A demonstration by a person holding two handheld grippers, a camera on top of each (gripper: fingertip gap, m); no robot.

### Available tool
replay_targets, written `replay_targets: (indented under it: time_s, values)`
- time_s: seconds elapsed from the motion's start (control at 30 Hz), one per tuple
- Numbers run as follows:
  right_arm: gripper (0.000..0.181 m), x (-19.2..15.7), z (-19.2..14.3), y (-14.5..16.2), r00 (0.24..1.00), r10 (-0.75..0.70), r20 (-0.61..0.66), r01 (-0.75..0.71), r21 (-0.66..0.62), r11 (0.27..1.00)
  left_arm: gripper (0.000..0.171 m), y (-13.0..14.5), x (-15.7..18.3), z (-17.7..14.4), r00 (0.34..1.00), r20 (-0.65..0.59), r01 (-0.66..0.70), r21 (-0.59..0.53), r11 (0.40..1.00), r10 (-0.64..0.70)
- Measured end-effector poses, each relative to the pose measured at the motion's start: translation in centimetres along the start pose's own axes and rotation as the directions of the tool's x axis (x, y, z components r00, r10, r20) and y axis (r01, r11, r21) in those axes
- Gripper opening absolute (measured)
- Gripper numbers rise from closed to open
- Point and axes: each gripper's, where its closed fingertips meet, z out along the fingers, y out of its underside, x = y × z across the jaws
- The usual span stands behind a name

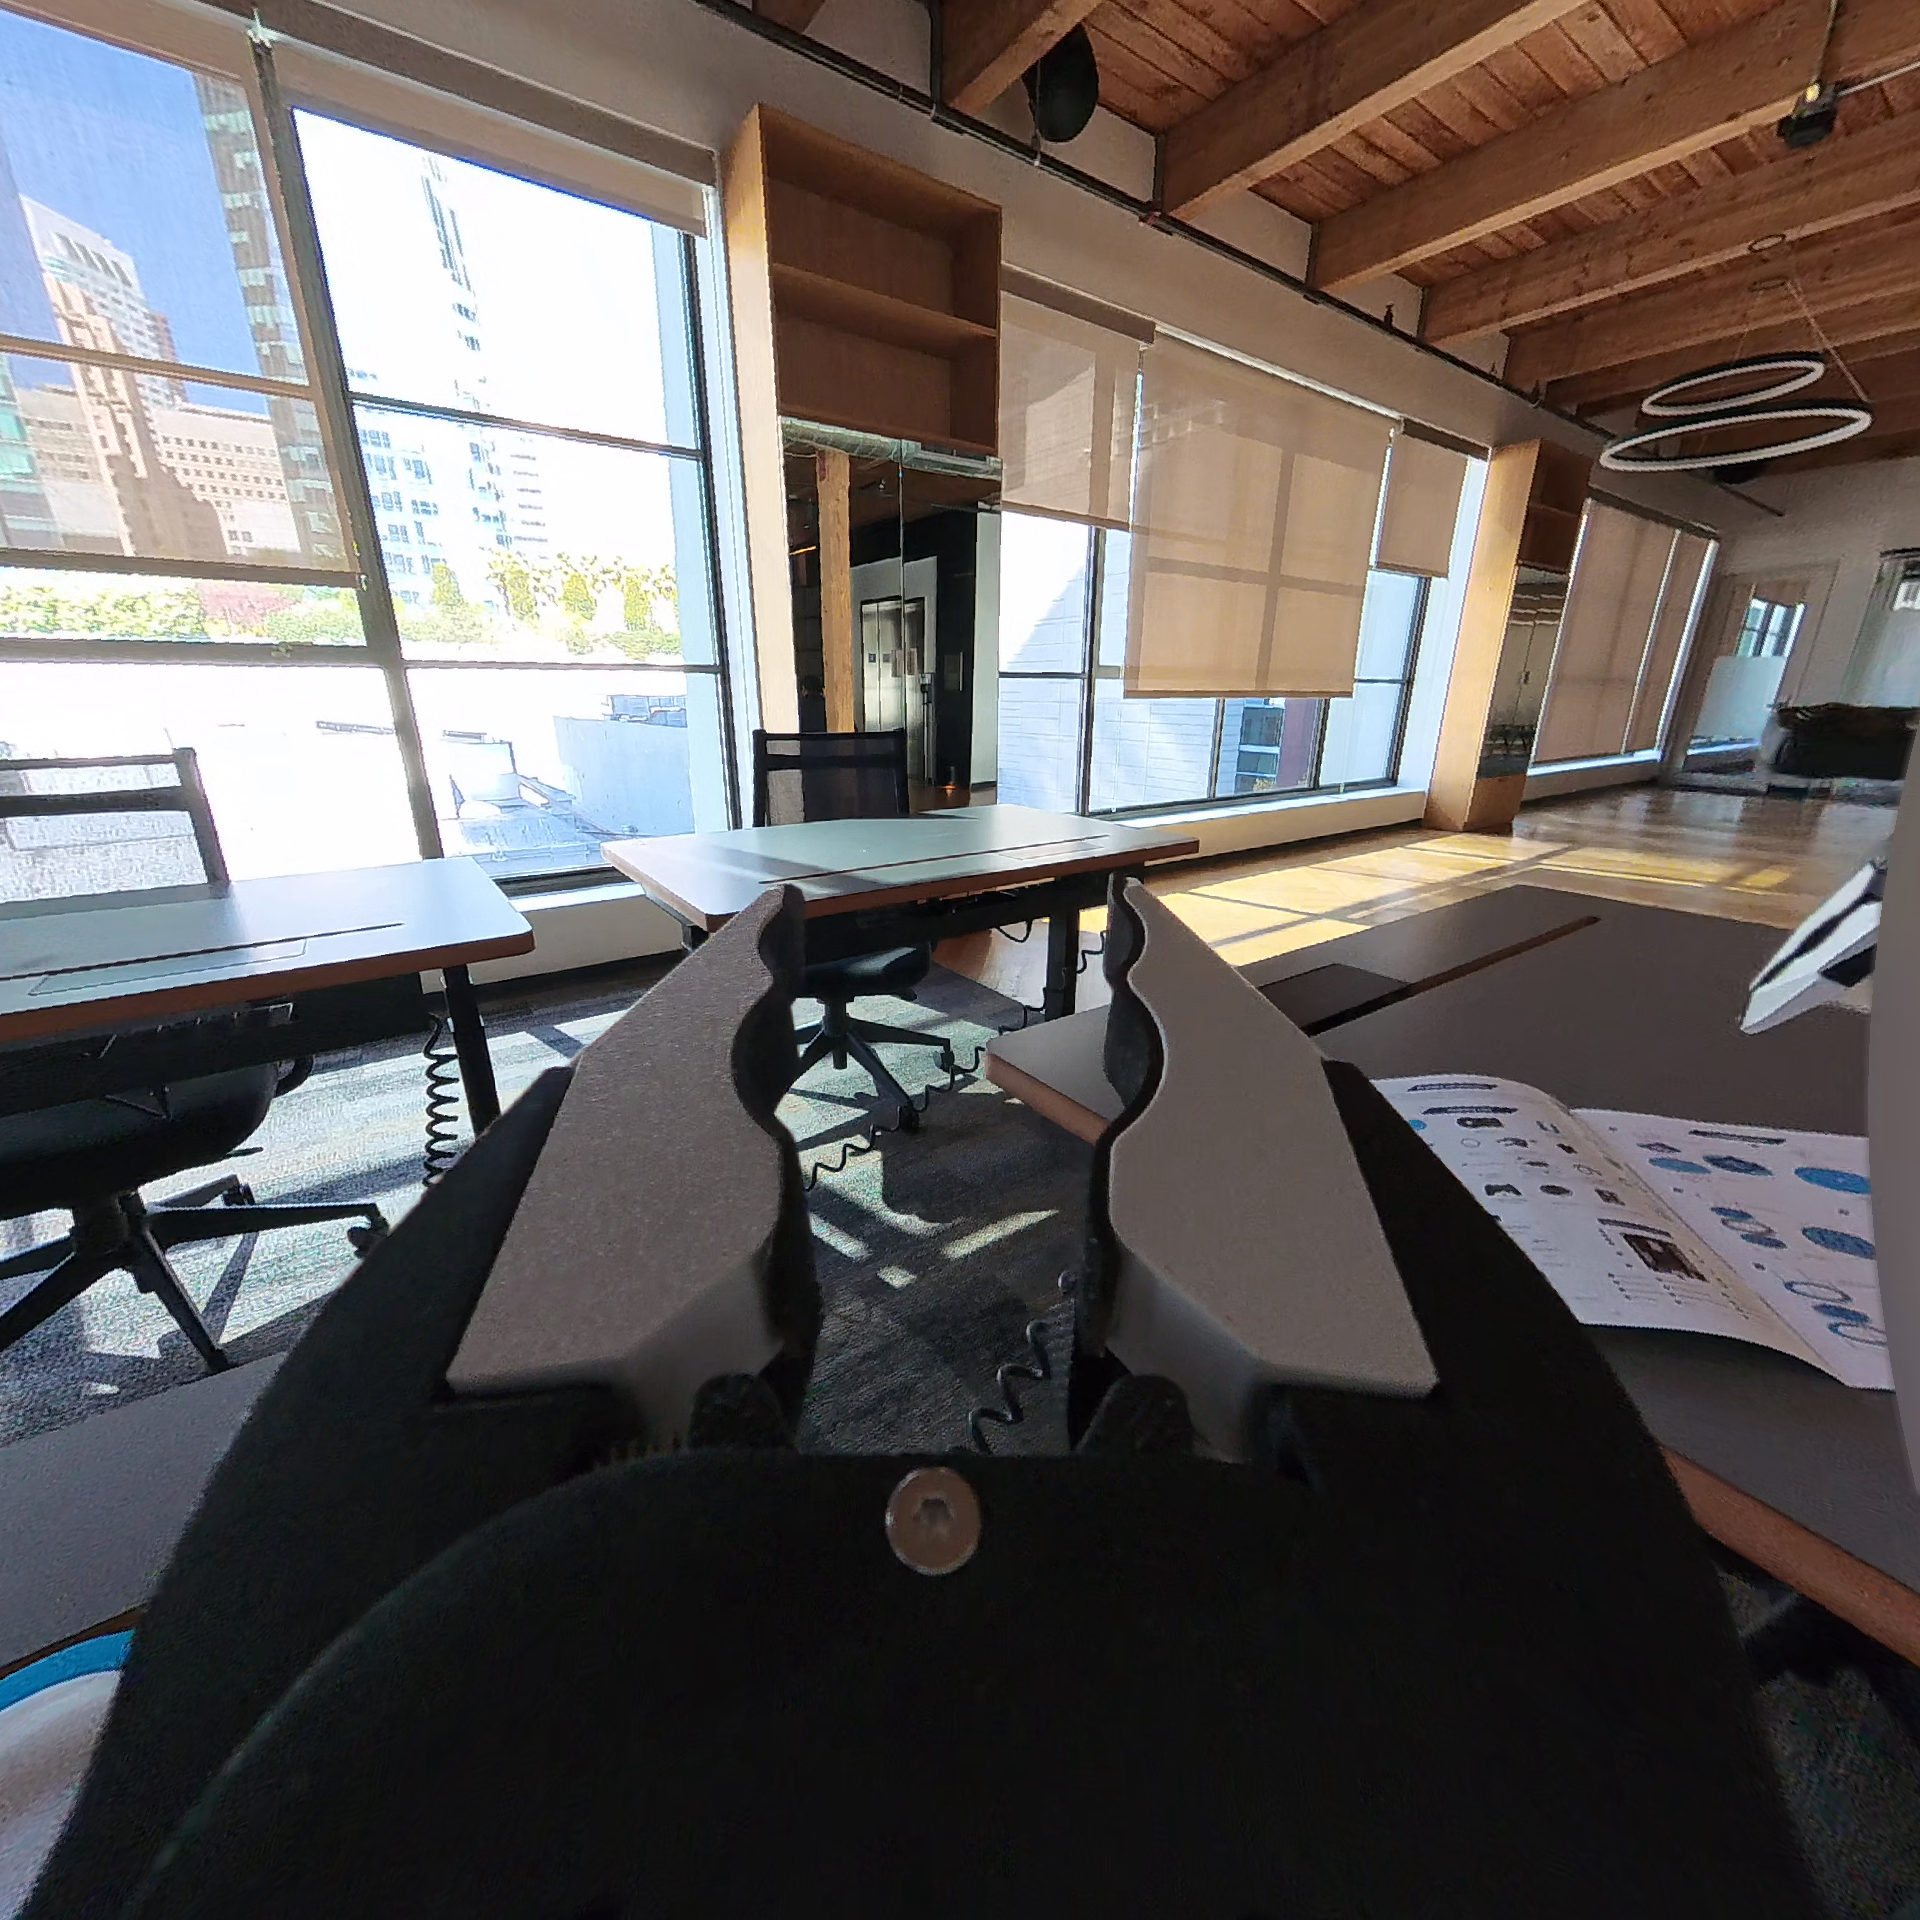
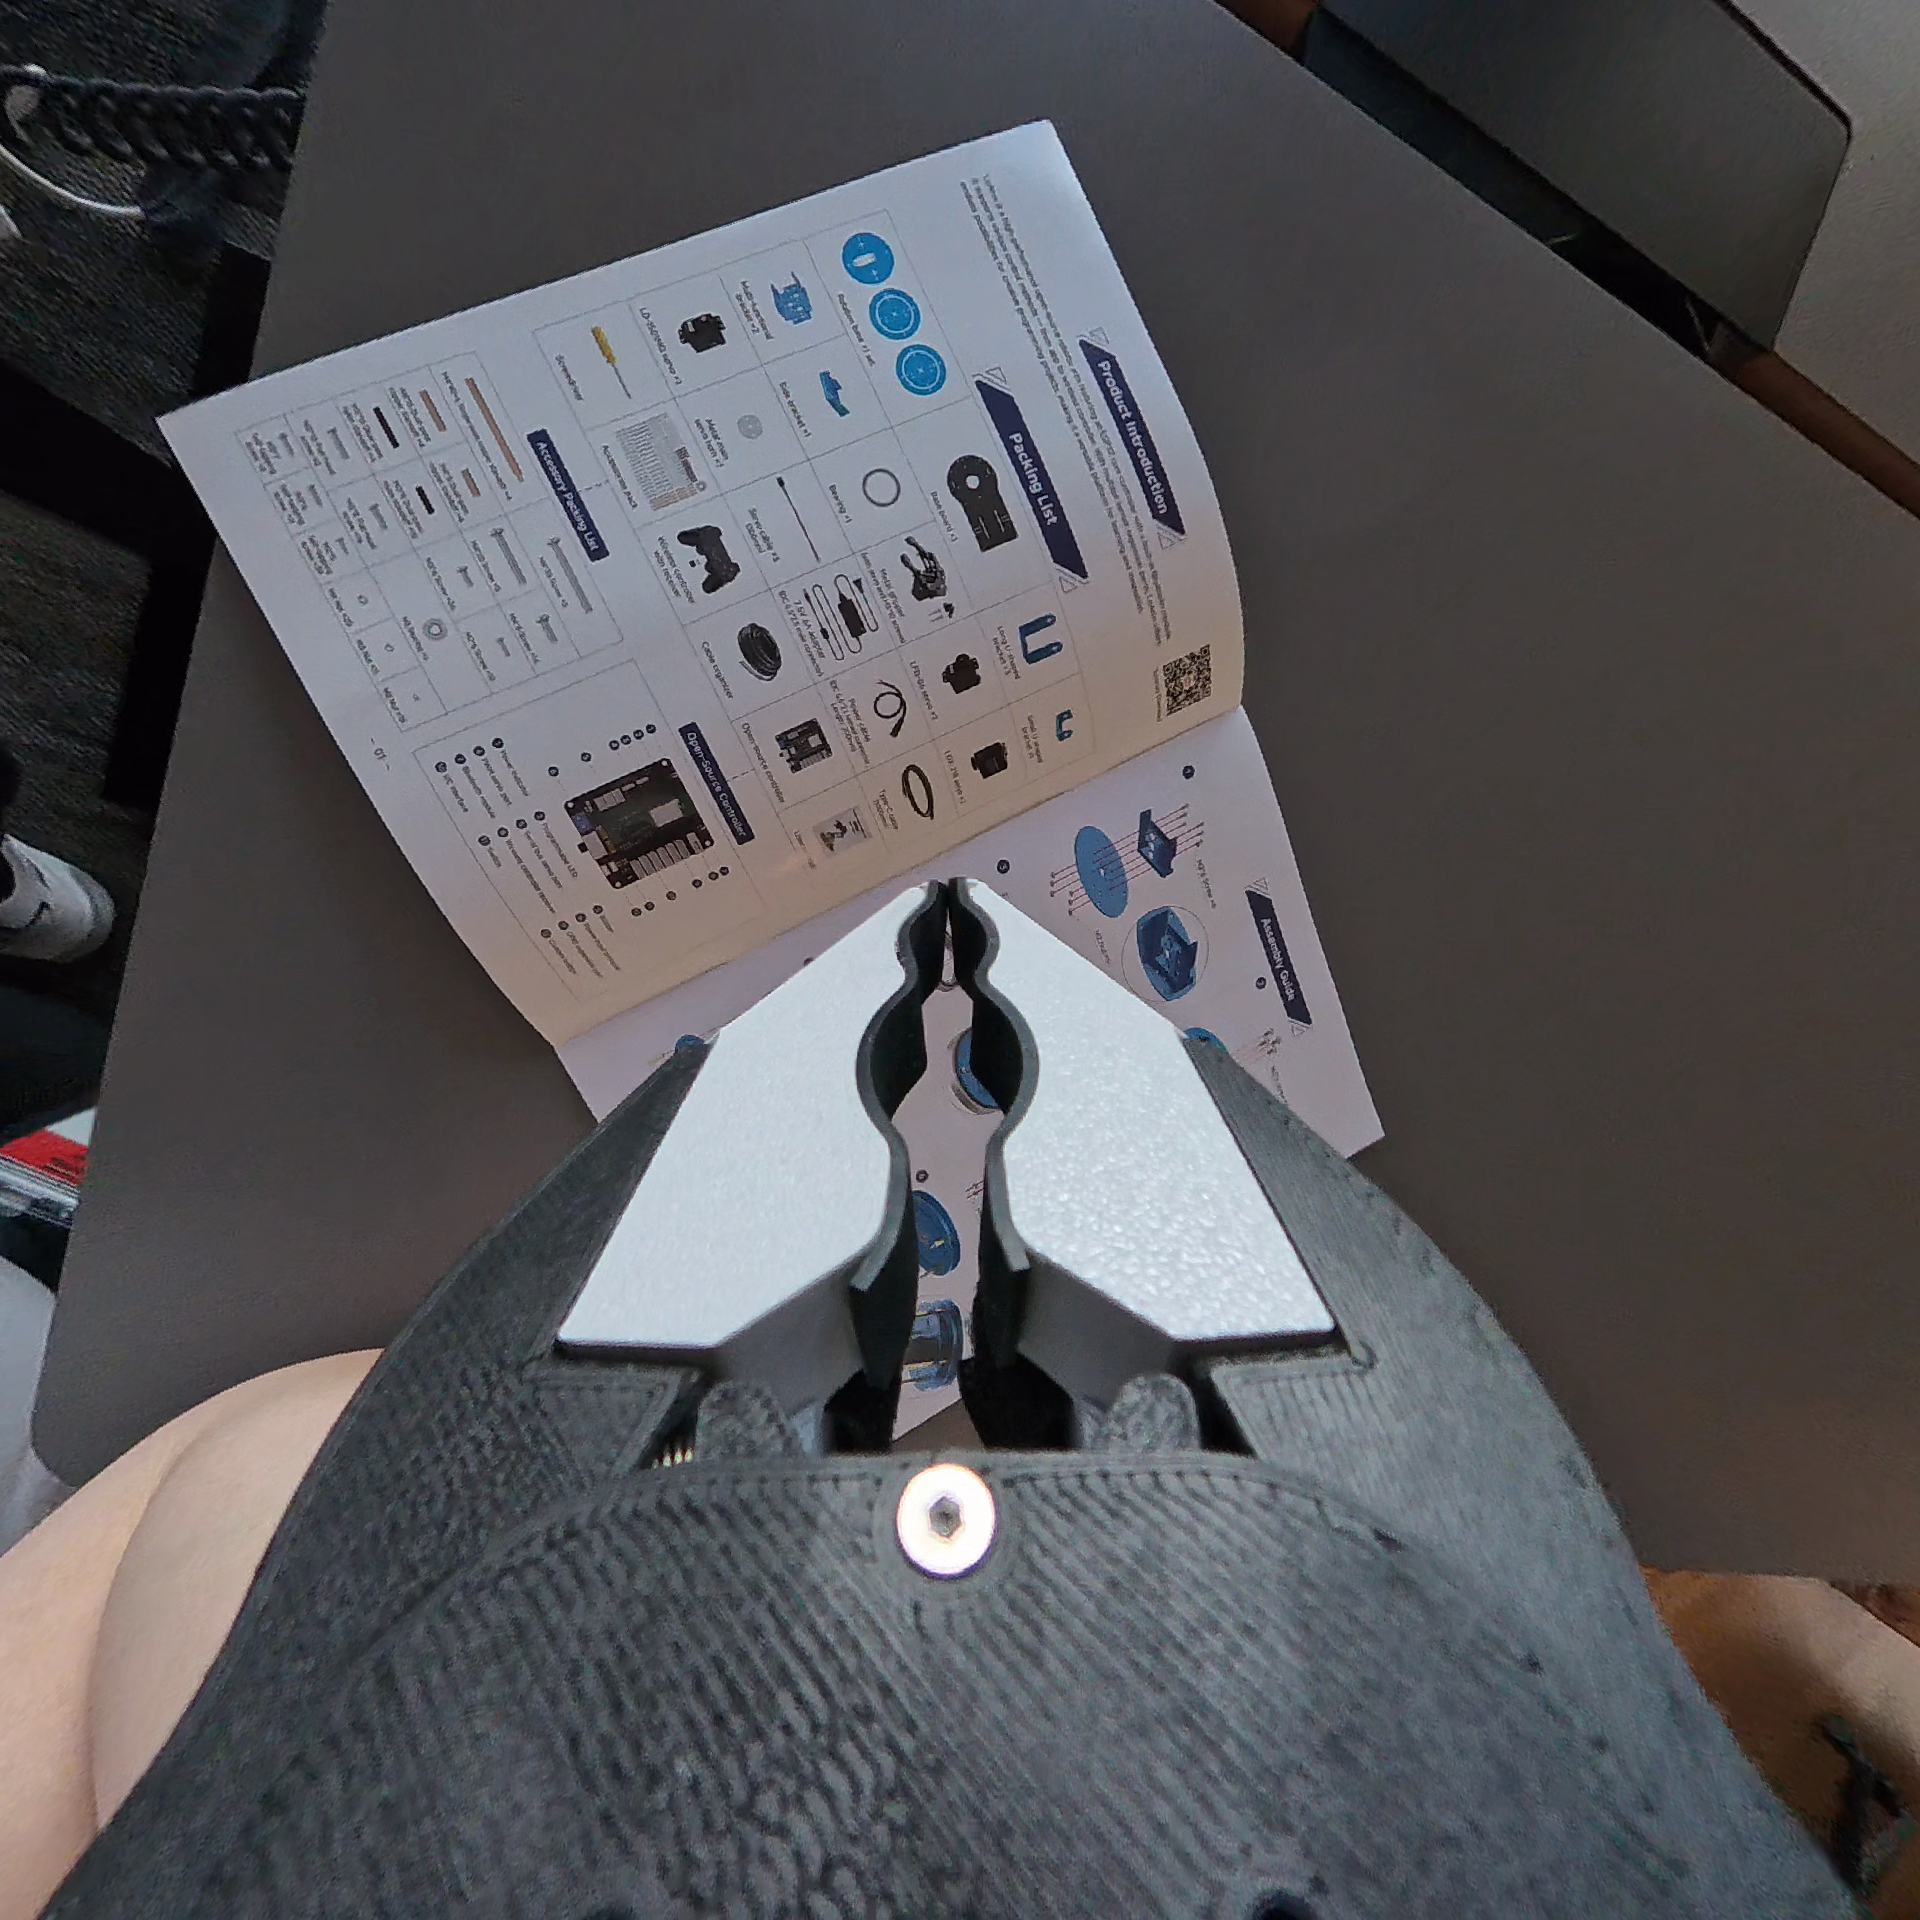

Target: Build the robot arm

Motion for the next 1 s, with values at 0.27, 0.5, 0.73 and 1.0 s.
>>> replay_targets:
  time_s: [0.27,0.5,0.73,1.0]
  values:
    - [0.000,0.8,-0.1,0.7,0.999,0.038,0.000,-0.038,0.007,0.999,0.055,-0.1,0.4,0.0,1.000,0.003,-0.017,0.000,1.000,0.017]
    - [0.000,0.9,-0.3,0.7,0.999,0.043,0.001,-0.043,0.021,0.999,0.055,0.5,0.7,0.5,1.000,-0.015,-0.006,-0.020,1.000,0.005]
    - [0.000,0.9,-0.4,0.7,0.999,0.043,0.002,-0.043,0.028,0.999,0.055,0.5,0.9,0.4,1.000,-0.019,-0.008,-0.017,1.000,0.008]
    - [0.000,0.8,-0.5,0.7,0.999,0.038,0.004,-0.038,0.029,0.999,0.055,0.7,1.0,0.6,1.000,-0.024,-0.008,-0.027,1.000,0.007]
